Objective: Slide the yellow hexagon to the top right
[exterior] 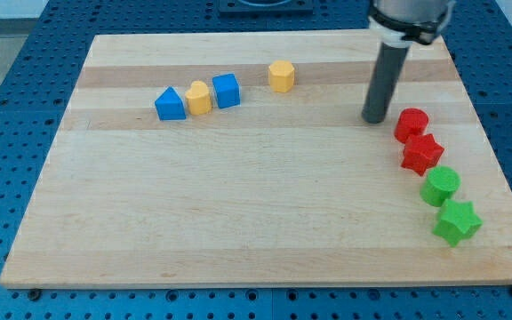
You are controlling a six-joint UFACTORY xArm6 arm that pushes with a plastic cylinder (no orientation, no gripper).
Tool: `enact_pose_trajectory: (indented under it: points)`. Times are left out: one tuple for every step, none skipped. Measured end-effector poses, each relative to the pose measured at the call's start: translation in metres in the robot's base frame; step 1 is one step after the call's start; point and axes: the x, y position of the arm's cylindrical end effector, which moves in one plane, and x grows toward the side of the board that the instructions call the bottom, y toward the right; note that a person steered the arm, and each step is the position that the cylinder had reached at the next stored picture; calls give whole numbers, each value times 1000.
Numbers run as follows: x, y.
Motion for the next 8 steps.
enact_pose_trajectory:
  points:
    - [0, -61]
    - [-7, -107]
    - [-25, -130]
    - [-48, -137]
    - [-72, -137]
    - [-93, -137]
    - [-100, -137]
    - [-100, -129]
